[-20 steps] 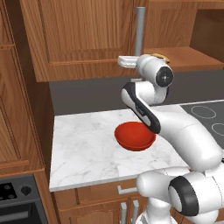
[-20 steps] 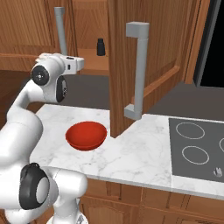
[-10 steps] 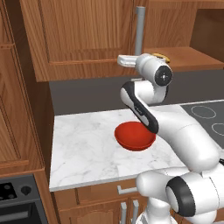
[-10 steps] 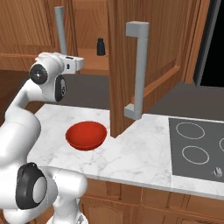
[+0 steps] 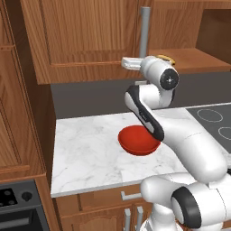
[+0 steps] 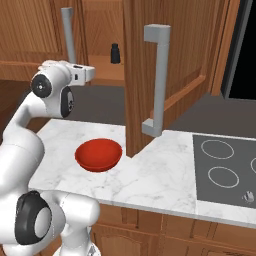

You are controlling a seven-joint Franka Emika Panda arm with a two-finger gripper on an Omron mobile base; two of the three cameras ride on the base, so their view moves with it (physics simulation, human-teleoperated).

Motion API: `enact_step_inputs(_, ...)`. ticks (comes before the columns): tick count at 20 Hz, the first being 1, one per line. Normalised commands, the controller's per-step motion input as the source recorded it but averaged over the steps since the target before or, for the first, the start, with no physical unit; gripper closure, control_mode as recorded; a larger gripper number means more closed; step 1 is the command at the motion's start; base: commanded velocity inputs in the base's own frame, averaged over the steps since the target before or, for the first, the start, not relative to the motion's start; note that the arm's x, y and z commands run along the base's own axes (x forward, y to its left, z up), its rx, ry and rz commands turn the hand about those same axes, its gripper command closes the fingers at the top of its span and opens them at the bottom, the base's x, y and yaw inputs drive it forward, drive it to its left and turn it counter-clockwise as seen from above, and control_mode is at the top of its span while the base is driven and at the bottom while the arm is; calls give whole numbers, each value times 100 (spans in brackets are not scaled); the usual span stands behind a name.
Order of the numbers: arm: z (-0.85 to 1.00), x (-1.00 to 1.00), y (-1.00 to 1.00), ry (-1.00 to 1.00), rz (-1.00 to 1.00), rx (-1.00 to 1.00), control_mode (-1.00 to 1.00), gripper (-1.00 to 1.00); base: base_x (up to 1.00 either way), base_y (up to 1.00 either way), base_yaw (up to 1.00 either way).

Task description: Open the cabinet. Pick the pear and banana from the cabinet and place them into the bowl. Then close the cabinet.

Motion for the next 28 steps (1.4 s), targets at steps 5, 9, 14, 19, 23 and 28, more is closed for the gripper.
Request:
enact_step_inputs(5,17,-43,1,-8,0,0,-100,100,0,0,0)
enact_step_inputs(9,35,-87,12,-14,0,0,-100,100,0,0,0)
enact_step_inputs(14,38,-99,36,-9,-5,0,-100,100,0,0,0)
enact_step_inputs(19,33,-100,60,-3,-14,0,-100,100,0,0,0)
enact_step_inputs(23,28,-100,78,0,-22,-2,-100,100,0,0,0)
enact_step_inputs(28,23,-100,85,0,-24,-5,-100,100,0,0,0)
